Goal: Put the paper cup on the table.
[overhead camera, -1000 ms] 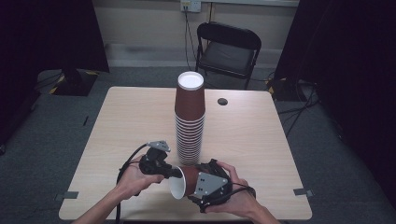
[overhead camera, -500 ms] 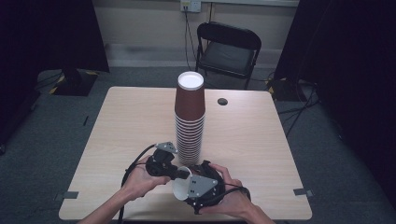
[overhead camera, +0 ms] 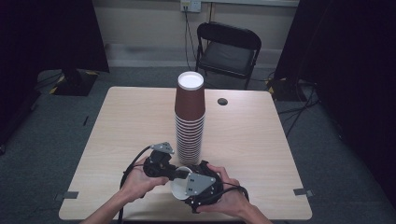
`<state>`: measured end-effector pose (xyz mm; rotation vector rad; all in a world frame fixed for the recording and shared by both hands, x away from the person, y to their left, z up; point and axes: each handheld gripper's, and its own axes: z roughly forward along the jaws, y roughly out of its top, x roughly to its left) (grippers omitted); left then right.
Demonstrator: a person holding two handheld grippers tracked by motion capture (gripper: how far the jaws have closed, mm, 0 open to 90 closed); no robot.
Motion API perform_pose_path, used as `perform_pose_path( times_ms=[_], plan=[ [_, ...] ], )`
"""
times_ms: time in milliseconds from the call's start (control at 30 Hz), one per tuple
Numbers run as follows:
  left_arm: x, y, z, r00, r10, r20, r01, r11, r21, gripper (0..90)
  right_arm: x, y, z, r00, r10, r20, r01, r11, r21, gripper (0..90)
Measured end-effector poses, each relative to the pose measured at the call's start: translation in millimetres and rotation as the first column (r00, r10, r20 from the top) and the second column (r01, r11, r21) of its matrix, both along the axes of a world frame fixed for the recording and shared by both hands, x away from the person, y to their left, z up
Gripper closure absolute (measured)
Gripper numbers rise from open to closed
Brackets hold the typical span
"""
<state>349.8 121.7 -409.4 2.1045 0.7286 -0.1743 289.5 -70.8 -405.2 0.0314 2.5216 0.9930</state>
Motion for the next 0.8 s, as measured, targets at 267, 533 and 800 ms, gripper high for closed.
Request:
perform_pose_path(
  times_ms=[267, 533, 800],
  plan=[
    [1.2, 8.0, 0.3, 0.9977, 0.051, 0.043, -0.050, 0.9981, -0.035, 68.9, 4.4, -3.9, 2.3, 0.9997, -0.014, -0.020, 0.015, 0.999, 0.035, 11.6],
    [-0.6, 10.5, 2.4, 0.9939, 0.081, 0.075, -0.075, 0.9940, -0.080, 57.9, 6.9, -11.3, 4.1, 0.9980, -0.039, -0.050, 0.043, 0.997, 0.072, 11.7],
    [-3.1, 18.3, 5.5, 0.9883, 0.100, 0.116, -0.089, 0.9913, -0.098, 48.8, 12.1, -21.7, 3.2, 0.9939, -0.073, -0.083, 0.082, 0.990, 0.113, 11.8]
  ],
)
